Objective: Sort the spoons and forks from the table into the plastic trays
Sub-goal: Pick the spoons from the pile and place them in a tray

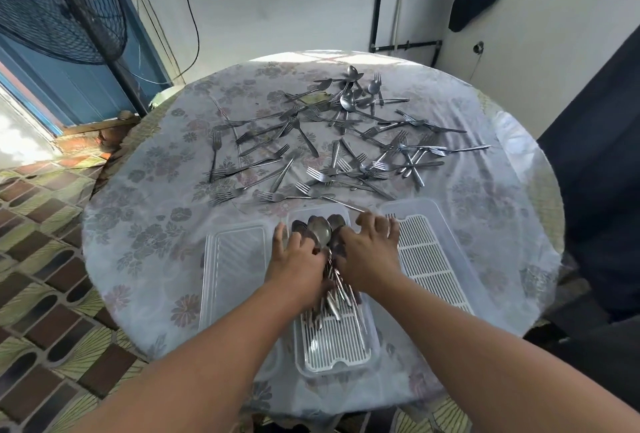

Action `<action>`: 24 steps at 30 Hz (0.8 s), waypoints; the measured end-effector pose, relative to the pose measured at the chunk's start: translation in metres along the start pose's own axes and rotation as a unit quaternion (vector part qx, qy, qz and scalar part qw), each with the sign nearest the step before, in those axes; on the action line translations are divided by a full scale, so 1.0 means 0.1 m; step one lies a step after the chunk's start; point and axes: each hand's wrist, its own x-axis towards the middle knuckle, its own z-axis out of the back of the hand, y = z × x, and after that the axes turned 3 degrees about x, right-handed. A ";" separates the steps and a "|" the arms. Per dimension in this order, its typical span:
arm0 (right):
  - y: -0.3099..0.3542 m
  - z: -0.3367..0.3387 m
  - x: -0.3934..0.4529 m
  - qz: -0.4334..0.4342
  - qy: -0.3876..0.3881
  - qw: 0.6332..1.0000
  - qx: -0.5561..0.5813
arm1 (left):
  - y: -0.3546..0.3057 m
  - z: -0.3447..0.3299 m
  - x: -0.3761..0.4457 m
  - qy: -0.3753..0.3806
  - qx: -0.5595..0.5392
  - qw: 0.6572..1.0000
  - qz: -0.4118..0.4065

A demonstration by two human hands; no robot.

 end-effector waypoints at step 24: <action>-0.04 0.02 0.18 0.013 -0.057 0.998 0.033 | -0.04 -0.09 0.17 -0.038 -0.053 0.996 0.066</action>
